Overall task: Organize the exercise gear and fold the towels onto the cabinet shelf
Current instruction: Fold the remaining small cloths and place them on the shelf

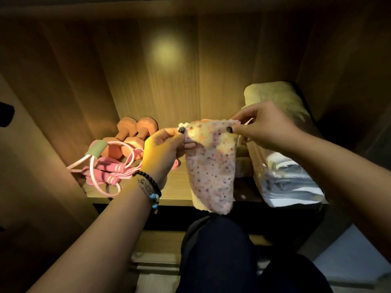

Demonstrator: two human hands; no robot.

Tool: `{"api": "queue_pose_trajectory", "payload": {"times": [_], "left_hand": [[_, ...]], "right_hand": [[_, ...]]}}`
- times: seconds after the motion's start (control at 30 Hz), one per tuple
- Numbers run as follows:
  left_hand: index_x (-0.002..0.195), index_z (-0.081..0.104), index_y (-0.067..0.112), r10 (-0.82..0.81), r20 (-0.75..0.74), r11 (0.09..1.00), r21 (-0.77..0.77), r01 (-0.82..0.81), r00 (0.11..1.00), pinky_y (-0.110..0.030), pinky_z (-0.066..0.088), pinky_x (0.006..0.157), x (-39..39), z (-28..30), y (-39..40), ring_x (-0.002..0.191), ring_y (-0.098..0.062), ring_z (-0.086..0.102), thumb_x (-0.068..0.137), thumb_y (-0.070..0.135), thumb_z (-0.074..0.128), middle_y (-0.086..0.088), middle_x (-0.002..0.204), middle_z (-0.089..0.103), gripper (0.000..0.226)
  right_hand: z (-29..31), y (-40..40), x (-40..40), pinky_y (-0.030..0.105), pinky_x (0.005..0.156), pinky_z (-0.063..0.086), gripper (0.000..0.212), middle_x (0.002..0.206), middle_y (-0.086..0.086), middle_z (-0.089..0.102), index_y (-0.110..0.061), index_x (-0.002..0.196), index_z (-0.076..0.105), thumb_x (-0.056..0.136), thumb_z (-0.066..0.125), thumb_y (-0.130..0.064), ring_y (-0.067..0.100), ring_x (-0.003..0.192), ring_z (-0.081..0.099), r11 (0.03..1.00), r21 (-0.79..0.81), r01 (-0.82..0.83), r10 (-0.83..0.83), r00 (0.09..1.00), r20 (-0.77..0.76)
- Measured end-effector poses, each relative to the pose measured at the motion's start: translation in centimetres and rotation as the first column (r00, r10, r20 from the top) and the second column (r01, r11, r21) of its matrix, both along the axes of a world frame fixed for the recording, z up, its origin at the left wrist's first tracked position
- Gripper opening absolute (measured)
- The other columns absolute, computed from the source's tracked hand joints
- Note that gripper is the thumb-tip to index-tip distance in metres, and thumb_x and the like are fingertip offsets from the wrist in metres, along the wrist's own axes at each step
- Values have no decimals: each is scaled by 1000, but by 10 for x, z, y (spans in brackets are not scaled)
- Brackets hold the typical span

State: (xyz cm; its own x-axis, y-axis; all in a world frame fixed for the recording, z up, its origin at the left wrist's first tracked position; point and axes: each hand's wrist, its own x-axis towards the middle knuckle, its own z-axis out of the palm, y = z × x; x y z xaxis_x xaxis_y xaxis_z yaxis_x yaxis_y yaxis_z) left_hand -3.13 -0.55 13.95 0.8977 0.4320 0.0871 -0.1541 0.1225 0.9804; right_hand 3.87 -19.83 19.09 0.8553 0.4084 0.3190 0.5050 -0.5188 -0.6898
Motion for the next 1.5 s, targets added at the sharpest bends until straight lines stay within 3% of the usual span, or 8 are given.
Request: {"api": "queue_pose_trajectory", "payload": {"times": [0.17,0.43,0.57,0.73,0.93,1.17,1.37,1.5], "left_hand": [[90,66,15,14,134,997,72,-24,991,-19,54,65,-19,13,7,78,-7,70,91,15,62,5,82,74,4],[88,75,23,-63,43,960,276,49,997,-15,52,73,-113,-78,-16,86,-5,70,75,17,70,5,91,76,15],[82,78,26,12,-57,917,399,11,998,-22,55,76,-152,-123,-19,87,-7,70,72,34,70,7,90,75,15],[86,76,34,112,-58,915,394,-80,992,-15,52,71,-181,-134,-18,84,-8,69,72,42,69,9,93,75,18],[81,75,33,180,-33,896,417,-150,983,-15,49,63,-199,-132,-17,75,-7,63,76,35,67,5,89,74,10],[76,75,27,184,-48,920,360,-155,982,-10,48,63,-205,-137,-26,76,-4,65,76,31,67,4,85,73,9],[83,66,25,283,-98,916,322,-239,954,-8,44,57,-193,-151,-26,64,2,57,83,8,71,5,77,67,18],[90,62,27,300,-101,900,361,-246,948,-8,43,54,-192,-153,-26,60,1,55,81,7,73,7,75,65,25]], "right_hand": [[-2,5,-17,15,59,54,18,84,-6,70,-28,82,69,85,69,-10,5,70,70,954,291,-69,51,996,69],[-116,-32,-96,20,79,53,18,86,-10,74,-20,90,77,81,71,-5,1,82,68,981,189,-32,56,991,-123],[-155,-42,-133,12,84,48,24,92,-18,72,-29,90,75,81,73,-7,-5,91,65,981,187,-48,78,985,-154],[-174,-44,-162,16,87,50,18,98,-15,71,-19,96,76,84,70,-7,-4,97,64,974,202,-106,132,984,-119],[-181,-44,-184,22,81,53,15,102,-18,68,-20,98,74,87,65,-15,3,103,63,968,162,-191,198,980,-30],[-190,-44,-196,31,76,53,15,93,-16,68,-21,94,73,88,65,-11,8,95,64,976,197,-95,122,984,-131],[-192,-23,-193,11,60,41,17,82,-14,63,-23,85,71,87,66,-7,9,76,60,966,258,23,20,986,-164],[-198,-15,-191,12,61,45,19,77,-13,63,-27,89,69,84,67,-8,8,71,60,950,299,94,-34,980,-197]]}}
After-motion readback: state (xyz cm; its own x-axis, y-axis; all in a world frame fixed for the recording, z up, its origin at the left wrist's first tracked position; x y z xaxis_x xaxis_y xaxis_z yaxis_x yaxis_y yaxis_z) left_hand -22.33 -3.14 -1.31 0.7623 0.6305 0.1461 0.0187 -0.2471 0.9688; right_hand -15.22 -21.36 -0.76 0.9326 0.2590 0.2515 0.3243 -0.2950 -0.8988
